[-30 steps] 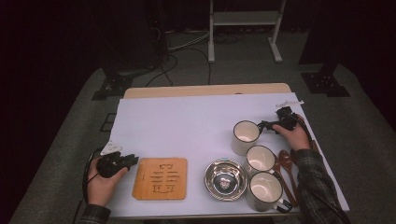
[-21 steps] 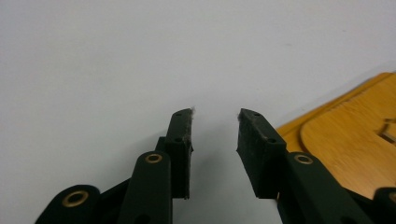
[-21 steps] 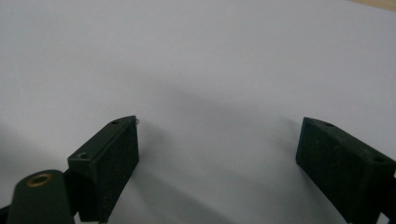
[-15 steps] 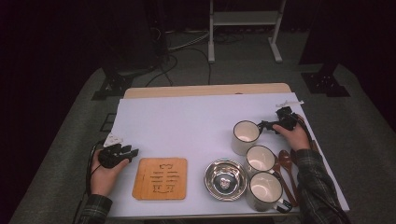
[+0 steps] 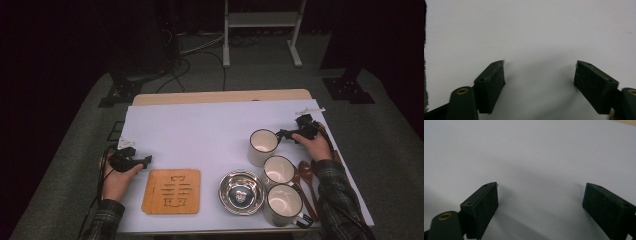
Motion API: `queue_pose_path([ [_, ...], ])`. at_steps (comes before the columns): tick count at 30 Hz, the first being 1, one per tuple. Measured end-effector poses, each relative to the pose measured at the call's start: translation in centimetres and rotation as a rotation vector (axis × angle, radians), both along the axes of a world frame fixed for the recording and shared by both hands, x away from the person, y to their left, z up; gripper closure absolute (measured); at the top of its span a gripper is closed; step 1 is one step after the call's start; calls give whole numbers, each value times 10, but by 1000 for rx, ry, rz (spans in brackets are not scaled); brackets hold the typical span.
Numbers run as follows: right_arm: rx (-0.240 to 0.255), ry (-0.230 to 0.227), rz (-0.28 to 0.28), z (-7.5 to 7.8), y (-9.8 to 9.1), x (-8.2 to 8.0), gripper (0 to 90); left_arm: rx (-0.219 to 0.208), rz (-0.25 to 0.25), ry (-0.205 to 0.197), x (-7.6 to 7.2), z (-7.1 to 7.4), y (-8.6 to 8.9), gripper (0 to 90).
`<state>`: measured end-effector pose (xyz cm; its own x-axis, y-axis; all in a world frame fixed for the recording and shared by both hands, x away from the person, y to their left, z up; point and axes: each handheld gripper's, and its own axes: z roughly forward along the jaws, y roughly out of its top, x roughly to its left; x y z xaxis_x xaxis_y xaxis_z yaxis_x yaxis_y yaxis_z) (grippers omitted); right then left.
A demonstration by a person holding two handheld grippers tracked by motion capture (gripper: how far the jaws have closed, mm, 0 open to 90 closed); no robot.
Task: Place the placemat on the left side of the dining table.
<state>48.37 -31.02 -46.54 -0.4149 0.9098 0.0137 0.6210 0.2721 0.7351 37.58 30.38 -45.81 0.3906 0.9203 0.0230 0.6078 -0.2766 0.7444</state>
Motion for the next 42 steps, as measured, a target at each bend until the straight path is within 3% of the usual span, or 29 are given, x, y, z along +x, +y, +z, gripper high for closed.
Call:
queue_pose_path([
  [5, -1, -1, 0, 0, 0, 0, 118, -19, 45, 3, 2, 0, 5, 110],
  [8, -2, -2, 0, 0, 0, 0, 118, -11, 63, 19, 4, -1, 5, 101],
  [9, -3, -2, 0, 0, 0, 0, 118, 13, 61, 22, 4, -1, 2, 90],
  [13, -4, -1, 1, 0, 0, 0, 120, 13, 65, 23, 4, -1, 2, 82],
  [15, -5, -4, 0, 1, 1, -1, 127, 11, 88, 32, 5, -2, 3, 35],
  [23, -10, 1, 1, 5, -1, -3, 155, 13, 91, 30, 5, -2, 3, 27],
  [37, 19, -15, -14, 37, -6, -10, 253, 22, 90, 40, 6, -2, 3, 24],
  [42, 26, -17, -4, 46, -5, -14, 334, 19, 91, 37, 6, -2, 2, 23],
])
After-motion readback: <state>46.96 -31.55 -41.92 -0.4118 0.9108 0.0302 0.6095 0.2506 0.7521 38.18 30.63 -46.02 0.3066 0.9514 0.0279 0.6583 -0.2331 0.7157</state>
